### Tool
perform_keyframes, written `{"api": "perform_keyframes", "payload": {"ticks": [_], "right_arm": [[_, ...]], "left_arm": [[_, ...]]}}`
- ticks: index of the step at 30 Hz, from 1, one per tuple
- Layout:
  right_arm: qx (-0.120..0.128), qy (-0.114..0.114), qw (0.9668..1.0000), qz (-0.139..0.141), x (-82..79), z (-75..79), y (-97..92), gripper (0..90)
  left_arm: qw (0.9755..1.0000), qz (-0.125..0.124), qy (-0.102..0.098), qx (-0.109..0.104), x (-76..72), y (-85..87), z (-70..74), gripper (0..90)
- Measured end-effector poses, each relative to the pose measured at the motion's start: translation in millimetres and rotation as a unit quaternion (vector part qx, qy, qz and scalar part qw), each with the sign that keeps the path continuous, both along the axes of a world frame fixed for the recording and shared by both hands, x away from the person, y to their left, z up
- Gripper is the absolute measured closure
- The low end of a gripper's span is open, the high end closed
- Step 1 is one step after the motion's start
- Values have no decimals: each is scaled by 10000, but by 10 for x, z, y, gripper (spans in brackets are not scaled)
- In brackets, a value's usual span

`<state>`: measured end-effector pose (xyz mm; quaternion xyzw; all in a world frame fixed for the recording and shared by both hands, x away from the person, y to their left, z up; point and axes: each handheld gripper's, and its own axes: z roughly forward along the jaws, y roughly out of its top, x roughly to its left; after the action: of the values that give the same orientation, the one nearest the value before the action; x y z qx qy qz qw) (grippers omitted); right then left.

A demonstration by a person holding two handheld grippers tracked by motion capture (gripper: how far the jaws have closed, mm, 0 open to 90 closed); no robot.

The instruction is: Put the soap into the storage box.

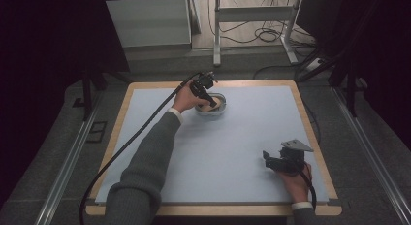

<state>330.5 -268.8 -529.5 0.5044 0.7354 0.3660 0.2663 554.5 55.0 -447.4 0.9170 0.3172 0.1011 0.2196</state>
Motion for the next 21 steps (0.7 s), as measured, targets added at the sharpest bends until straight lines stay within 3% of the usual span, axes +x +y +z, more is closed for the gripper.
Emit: {"api": "perform_keyframes", "payload": {"ticks": [7,16,21], "right_arm": [[-27,-3,10000,-4,-3,0,5,103],[-27,-2,10000,-11,-2,0,5,103],[-56,-2,10000,2,-2,1,6,103]], "left_arm": [[10000,1,-57,74,-81,41,30,280],[9999,-5,-141,4,-192,119,70,281],[9997,18,-234,-113,-327,220,140,280]]}}
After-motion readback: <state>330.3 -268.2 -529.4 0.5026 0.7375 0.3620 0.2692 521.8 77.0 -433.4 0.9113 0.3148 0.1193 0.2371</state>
